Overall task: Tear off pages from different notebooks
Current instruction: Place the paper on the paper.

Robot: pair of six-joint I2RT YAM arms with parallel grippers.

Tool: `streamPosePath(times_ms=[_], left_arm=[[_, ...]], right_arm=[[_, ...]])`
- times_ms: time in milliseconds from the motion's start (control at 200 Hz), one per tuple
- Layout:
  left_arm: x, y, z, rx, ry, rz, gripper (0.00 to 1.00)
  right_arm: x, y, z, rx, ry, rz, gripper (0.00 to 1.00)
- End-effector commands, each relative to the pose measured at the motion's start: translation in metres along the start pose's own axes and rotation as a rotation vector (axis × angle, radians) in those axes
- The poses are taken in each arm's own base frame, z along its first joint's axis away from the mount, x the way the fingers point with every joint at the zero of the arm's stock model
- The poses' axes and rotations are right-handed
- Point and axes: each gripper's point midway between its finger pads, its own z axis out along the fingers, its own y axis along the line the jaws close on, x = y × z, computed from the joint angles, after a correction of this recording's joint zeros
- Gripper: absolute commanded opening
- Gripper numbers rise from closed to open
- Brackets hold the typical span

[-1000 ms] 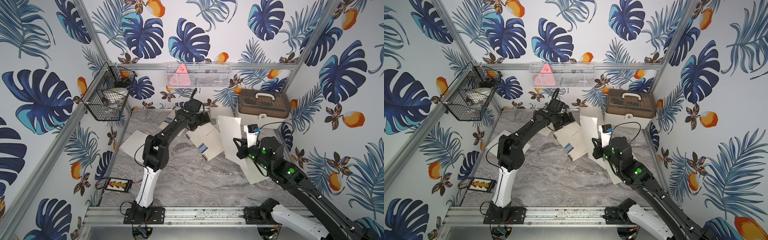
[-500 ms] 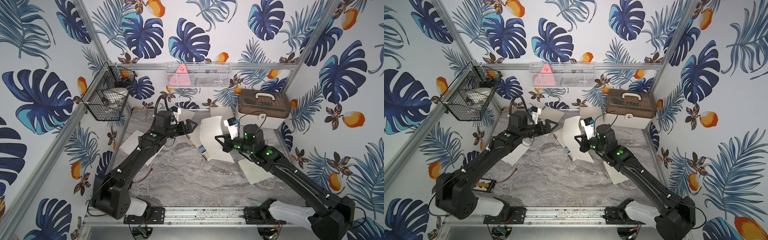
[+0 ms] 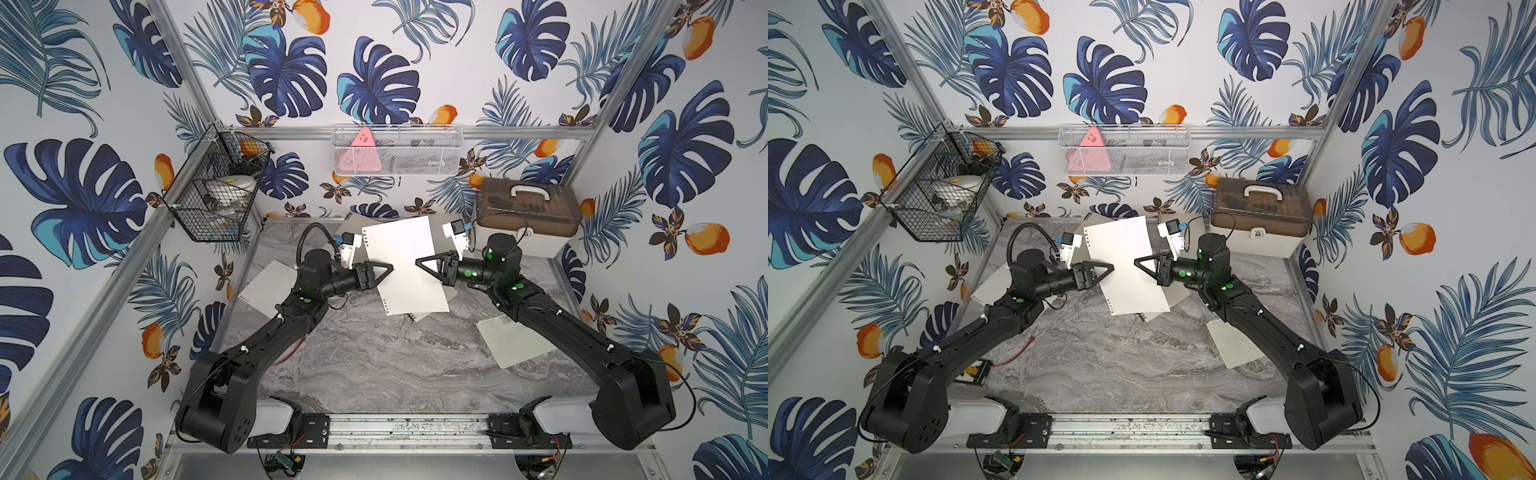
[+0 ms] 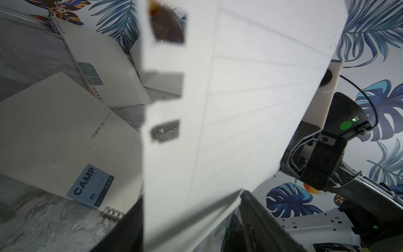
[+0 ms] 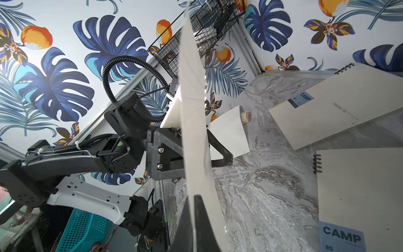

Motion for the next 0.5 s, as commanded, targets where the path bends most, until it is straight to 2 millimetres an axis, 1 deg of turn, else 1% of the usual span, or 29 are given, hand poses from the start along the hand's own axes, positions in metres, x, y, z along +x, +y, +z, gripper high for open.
streamPosePath(times_ms=[0,35,70,90,110,115,145,170,205,245,290,330,370,395,410,425,455,480,495], left_arm=[[-0.013,-0.018,0.000,0.089,-0.040,0.021,0.36],[-0.013,-0.014,0.000,0.063,-0.045,0.020,0.27],[-0.014,-0.006,-0.001,0.020,-0.048,0.017,0.20],[-0.014,-0.001,-0.001,-0.014,-0.047,0.011,0.13],[-0.014,0.005,-0.002,-0.054,-0.050,0.006,0.01],[-0.014,0.006,-0.002,-0.062,-0.050,0.006,0.00],[-0.015,0.018,-0.004,-0.139,-0.053,-0.010,0.00],[-0.015,0.026,-0.007,-0.191,-0.052,-0.016,0.00],[-0.015,0.033,-0.009,-0.238,-0.052,-0.016,0.00],[-0.016,0.040,-0.011,-0.282,-0.053,-0.028,0.00],[-0.019,0.054,-0.018,-0.356,-0.067,-0.061,0.00],[-0.021,0.070,-0.026,-0.437,-0.080,-0.100,0.00],[-0.024,0.090,-0.040,-0.539,-0.097,-0.147,0.00],[-0.025,0.102,-0.049,-0.597,-0.105,-0.174,0.00],[-0.026,0.108,-0.055,-0.623,-0.112,-0.186,0.00],[-0.027,0.116,-0.062,-0.653,-0.120,-0.203,0.00],[-0.029,0.129,-0.075,-0.706,-0.135,-0.231,0.00],[-0.032,0.138,-0.086,-0.750,-0.151,-0.245,0.00],[-0.032,0.144,-0.093,-0.782,-0.156,-0.251,0.00]], right_arm=[[-0.009,-0.003,0.000,0.006,-0.018,-0.004,0.00],[-0.008,-0.013,0.000,0.062,-0.009,-0.002,0.00],[-0.008,-0.021,-0.001,0.115,-0.002,-0.006,0.03],[-0.007,-0.025,-0.002,0.141,0.001,-0.005,0.05],[-0.007,-0.029,-0.002,0.161,0.002,-0.002,0.07],[-0.007,-0.030,-0.002,0.166,0.002,0.000,0.08],[-0.006,-0.035,-0.003,0.193,0.003,0.009,0.13],[-0.005,-0.040,-0.003,0.215,0.008,0.014,0.14],[-0.004,-0.043,-0.003,0.231,0.016,0.013,0.16],[-0.003,-0.046,-0.002,0.241,0.022,0.017,0.19],[0.000,-0.054,-0.003,0.275,0.031,0.032,0.27],[0.003,-0.064,-0.005,0.325,0.047,0.035,0.37],[0.011,-0.078,-0.010,0.402,0.076,0.038,0.48],[0.018,-0.090,-0.015,0.462,0.099,0.042,0.53],[0.010,-0.091,-0.017,0.493,0.092,0.023,0.55],[0.011,-0.096,-0.020,0.524,0.099,0.017,0.58],[0.017,-0.110,-0.028,0.605,0.120,0.013,0.63],[0.021,-0.121,-0.034,0.666,0.138,0.009,0.70],[0.025,-0.128,-0.039,0.706,0.149,0.009,0.75]])
